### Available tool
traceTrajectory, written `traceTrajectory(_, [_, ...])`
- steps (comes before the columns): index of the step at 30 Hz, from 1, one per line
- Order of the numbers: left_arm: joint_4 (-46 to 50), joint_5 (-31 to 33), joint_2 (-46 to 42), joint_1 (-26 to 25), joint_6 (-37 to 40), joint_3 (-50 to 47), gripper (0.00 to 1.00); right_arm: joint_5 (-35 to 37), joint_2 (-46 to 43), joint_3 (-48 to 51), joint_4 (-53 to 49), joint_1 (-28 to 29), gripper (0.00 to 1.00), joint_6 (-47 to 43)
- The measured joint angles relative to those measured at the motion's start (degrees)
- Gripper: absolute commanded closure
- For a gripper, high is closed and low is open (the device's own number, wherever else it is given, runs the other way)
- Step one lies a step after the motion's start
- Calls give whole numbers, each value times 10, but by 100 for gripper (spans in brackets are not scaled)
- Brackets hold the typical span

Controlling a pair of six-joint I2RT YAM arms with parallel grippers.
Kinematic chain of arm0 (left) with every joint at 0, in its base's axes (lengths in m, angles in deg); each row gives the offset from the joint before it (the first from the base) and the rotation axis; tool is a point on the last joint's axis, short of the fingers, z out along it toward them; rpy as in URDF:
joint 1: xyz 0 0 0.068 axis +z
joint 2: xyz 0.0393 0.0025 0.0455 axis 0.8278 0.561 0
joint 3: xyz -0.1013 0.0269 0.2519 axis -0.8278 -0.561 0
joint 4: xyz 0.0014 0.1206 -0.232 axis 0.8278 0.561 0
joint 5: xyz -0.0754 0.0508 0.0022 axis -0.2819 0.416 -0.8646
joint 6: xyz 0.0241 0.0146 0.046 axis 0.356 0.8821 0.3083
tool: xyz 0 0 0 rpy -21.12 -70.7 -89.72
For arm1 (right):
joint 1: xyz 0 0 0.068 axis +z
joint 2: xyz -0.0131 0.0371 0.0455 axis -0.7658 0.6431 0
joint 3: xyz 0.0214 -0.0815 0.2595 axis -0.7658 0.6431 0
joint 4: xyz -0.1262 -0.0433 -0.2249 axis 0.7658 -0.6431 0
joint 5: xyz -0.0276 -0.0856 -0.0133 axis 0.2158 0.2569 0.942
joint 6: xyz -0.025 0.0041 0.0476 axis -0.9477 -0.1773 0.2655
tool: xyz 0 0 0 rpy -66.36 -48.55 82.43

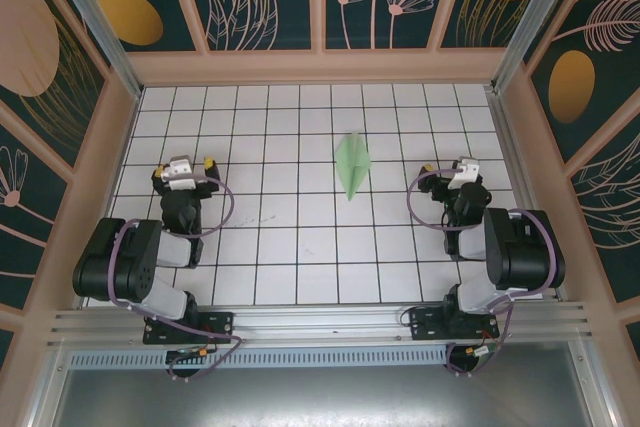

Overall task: Fold a paper plane with a square sheet of paper (fold left side to right side)
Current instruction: Reset both arms

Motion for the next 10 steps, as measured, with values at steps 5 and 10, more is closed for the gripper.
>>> traceTrajectory(5, [13,21,0,2,-18,2,1,5,0,0,0,0,1,-2])
traceTrajectory(10, [19,30,0,2,-24,2,1,7,0,0,0,0,1,-2])
